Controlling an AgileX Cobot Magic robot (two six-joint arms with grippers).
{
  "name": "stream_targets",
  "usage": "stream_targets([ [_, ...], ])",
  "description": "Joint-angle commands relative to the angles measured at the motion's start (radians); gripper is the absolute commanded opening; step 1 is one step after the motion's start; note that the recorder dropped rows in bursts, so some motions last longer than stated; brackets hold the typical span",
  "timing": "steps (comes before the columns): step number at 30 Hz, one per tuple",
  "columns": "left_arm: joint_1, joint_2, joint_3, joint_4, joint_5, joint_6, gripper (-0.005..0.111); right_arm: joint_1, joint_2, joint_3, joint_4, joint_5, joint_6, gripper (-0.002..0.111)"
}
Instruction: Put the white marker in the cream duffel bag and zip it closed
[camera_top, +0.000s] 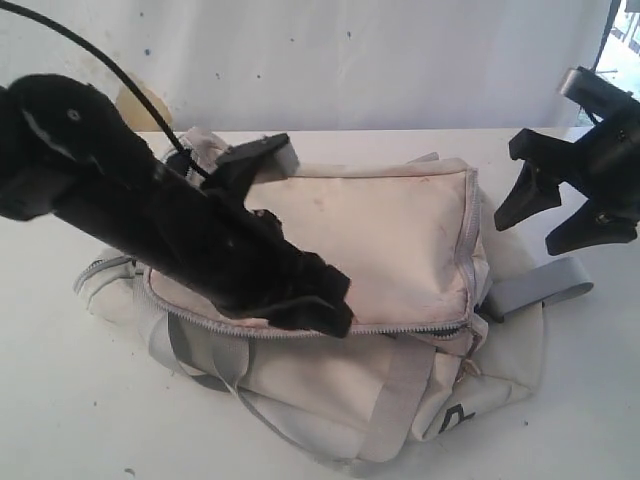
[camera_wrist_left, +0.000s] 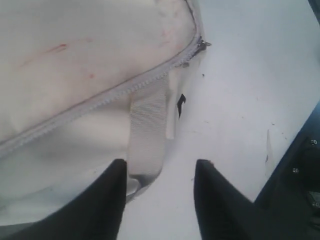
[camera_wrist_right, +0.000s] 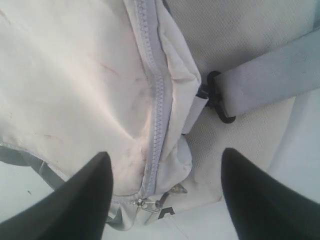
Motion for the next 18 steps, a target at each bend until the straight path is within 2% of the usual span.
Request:
stream_targets([
  [1,-0.115,0.019,0.013,-0.042,-0.156,0.033,0.054,-0.007,0.0,0.0,0.011,0.005,-0.02,0.058],
  [4,-0.183,0.045,0.013,-0.047,-0.241,0.033,0.054,-0.007,0.0,0.0,0.013,0.005,-0.02,0.058],
  [11,-0.285,0.137,0.013,-0.074,-0.354,0.033,0.054,-0.001,0.0,0.0,0.034,0.005,-0.021,0.058],
  [15,-0.319,0.182,0.008,-0.191,-0.477,0.033,0.054,0.0,0.0,0.0,0.043,-0.035,-0.024,0.058],
  [18,-0.344,0.212,-0.03,-0.25,-0.489,0.036,0.054,0.0,0.0,0.0,0.047,-0.053,-0.024,0.058],
])
